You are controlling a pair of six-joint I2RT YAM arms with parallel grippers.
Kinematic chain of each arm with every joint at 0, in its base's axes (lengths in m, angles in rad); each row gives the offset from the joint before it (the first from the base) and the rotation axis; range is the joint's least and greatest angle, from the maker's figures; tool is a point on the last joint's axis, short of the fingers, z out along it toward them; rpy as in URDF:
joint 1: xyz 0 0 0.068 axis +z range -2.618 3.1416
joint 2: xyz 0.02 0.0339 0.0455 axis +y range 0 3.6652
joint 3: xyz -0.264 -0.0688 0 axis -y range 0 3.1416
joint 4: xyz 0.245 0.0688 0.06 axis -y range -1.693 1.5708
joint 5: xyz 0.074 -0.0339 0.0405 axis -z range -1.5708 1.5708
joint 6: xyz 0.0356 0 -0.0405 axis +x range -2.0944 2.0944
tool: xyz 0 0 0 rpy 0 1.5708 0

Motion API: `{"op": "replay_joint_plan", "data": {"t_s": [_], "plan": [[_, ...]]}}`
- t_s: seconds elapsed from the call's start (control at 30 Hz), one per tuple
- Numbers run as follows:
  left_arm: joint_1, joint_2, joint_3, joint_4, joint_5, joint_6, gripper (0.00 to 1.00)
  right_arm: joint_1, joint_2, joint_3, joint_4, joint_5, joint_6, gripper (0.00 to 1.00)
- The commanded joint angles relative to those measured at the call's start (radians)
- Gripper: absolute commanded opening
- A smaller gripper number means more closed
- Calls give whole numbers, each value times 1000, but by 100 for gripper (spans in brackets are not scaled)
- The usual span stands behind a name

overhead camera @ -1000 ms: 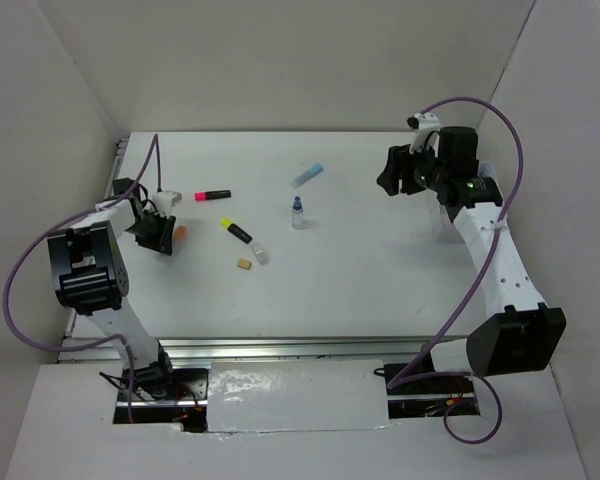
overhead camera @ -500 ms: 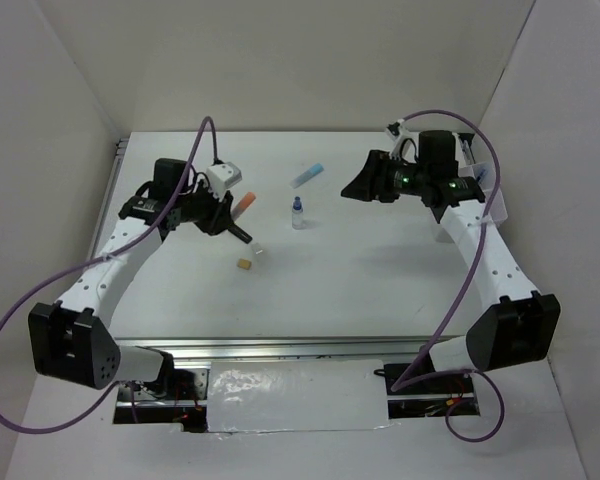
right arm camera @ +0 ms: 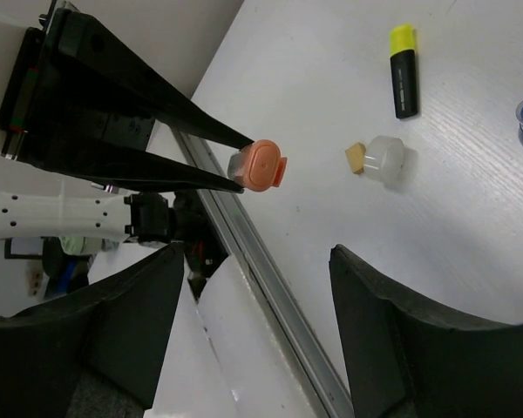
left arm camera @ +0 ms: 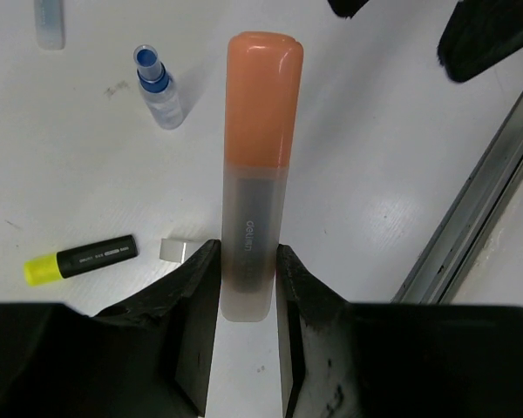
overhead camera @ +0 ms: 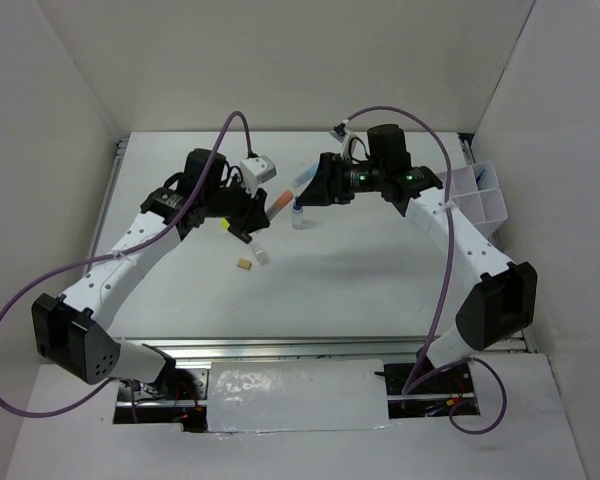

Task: Sort the stationery into containers
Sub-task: Pass the stationery from the left arm to the right

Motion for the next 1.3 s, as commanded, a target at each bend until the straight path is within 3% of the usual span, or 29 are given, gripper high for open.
{"op": "replay_joint_plan", "data": {"t_s": [0.0, 0.47, 0.57, 0.67, 1.07, 1.17, 1.23, 1.27], "plan": [[-1, 16, 63, 3, 40, -35, 11, 8, 29, 55, 66, -25, 40, 75], [-22, 41, 83, 9, 57, -38, 11, 37, 126, 91, 134, -86, 135, 73], [-22, 44, 88, 9, 58, -41, 11, 39, 138, 95, 151, -108, 152, 63], [-22, 47, 86, 12, 58, -43, 11, 42, 141, 91, 160, -123, 153, 45], [-22, 29, 65, 26, 57, -41, 18, 26, 130, 60, 166, -135, 147, 0], [-22, 18, 43, 33, 58, -38, 16, -3, 119, 40, 168, -137, 152, 0], [-22, 16, 39, 33, 58, -40, 23, -21, 110, 31, 165, -137, 149, 0], [-22, 15, 37, 36, 43, -46, 32, -29, 109, 34, 159, -137, 144, 0]]}}
